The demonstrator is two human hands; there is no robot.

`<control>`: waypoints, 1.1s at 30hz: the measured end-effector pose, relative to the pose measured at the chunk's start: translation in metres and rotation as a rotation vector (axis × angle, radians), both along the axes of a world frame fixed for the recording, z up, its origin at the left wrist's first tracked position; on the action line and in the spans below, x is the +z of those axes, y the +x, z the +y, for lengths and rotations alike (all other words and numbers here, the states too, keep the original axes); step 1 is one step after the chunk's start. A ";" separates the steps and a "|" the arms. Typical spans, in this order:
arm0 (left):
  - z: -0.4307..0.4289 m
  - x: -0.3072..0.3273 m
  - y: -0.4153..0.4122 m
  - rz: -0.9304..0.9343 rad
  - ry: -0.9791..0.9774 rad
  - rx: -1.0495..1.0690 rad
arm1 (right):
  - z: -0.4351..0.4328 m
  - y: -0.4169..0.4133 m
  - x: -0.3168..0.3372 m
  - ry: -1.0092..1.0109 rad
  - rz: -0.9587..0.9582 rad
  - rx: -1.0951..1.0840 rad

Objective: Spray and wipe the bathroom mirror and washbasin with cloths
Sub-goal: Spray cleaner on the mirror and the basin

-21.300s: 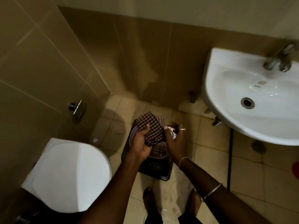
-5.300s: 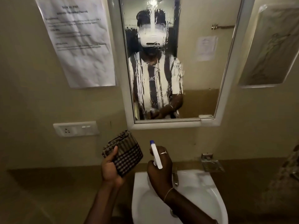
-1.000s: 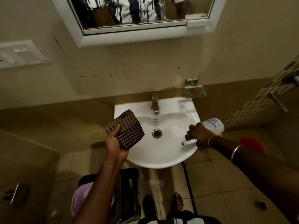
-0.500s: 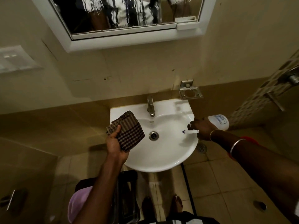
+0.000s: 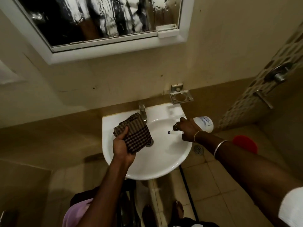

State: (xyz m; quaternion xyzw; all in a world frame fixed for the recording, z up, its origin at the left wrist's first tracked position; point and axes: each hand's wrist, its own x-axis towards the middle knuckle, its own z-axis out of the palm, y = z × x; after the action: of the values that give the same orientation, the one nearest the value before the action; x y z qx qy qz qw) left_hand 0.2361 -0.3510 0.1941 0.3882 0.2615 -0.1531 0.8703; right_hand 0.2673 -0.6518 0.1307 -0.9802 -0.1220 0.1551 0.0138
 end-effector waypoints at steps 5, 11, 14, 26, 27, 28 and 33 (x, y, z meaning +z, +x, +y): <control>-0.017 0.011 -0.001 0.000 -0.006 -0.042 | -0.003 -0.001 -0.001 0.116 -0.035 -0.250; -0.031 0.015 0.004 -0.002 -0.002 -0.068 | -0.009 0.005 -0.006 0.216 -0.021 -0.585; -0.035 0.013 0.007 -0.003 -0.005 -0.069 | -0.020 0.016 -0.038 0.274 -0.023 -0.680; -0.019 0.001 0.010 -0.007 -0.009 -0.020 | 0.030 0.010 0.012 0.559 0.004 -0.900; -0.016 0.002 0.009 -0.005 -0.004 -0.012 | 0.036 0.012 0.010 0.585 0.013 -0.906; -0.013 0.002 0.008 -0.005 -0.001 -0.005 | 0.045 0.014 0.013 0.611 0.021 -0.911; 0.009 0.000 0.004 0.003 0.022 0.041 | 0.088 0.016 0.026 0.735 0.032 -0.829</control>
State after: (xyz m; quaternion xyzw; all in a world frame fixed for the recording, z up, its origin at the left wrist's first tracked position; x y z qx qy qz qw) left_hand 0.2398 -0.3422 0.1944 0.3919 0.2726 -0.1329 0.8686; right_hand 0.2833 -0.5637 0.1563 -0.8744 0.2283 0.0989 0.4166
